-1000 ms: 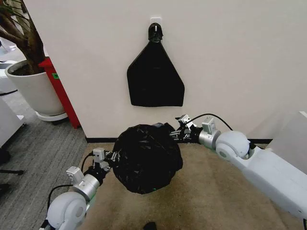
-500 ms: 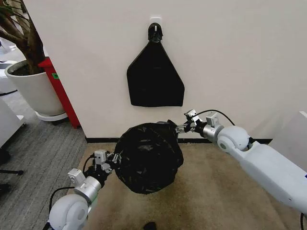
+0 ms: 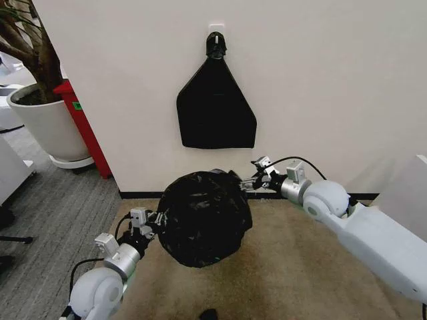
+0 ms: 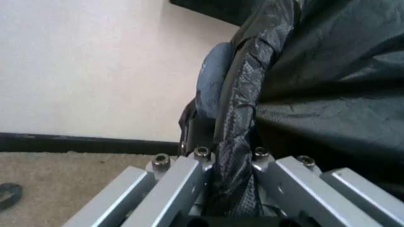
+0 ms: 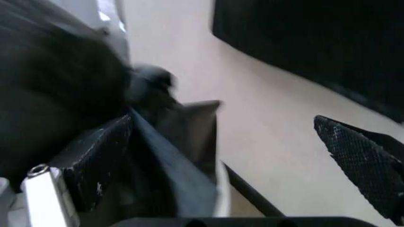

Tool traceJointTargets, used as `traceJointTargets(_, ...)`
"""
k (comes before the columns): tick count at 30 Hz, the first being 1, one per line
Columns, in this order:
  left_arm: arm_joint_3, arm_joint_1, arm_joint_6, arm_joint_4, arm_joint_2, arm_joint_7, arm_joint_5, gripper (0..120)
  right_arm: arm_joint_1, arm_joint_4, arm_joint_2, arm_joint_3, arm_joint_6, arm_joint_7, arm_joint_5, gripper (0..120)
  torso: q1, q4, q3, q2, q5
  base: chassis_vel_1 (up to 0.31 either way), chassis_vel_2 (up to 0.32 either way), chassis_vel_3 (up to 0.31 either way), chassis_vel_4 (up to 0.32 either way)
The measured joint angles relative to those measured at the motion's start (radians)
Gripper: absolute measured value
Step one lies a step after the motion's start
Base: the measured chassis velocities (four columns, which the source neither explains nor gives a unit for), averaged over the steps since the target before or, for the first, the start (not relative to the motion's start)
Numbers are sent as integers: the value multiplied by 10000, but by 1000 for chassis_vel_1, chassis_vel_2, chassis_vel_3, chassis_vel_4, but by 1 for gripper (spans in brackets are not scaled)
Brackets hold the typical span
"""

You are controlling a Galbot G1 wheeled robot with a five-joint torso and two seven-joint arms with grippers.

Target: Place the garbage bag over the trash bin.

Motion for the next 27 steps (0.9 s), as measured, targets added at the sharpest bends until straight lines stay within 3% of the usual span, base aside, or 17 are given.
traceJointTargets(3, -30, -127, -70, 246, -11, -47, -49, 1, -8, 560, 49, -45, 8, 167, 142, 100, 0, 0, 0, 0, 0, 0, 0, 0, 0)
traceJointTargets(9, -55, -32, -141, 267, -73, -40, -32, 1, 329, 447, 244, -128, 7, 316, 279, 100, 0, 2, 0, 0, -1, 0, 0, 0, 0)
traceJointTargets(27, -69, 574, -134, -578, -312, 64, 72, 1, 321, -441, 322, -92, 212, 4, -201, 100, 0, 2, 0, 0, 1, 0, 0, 0, 0)
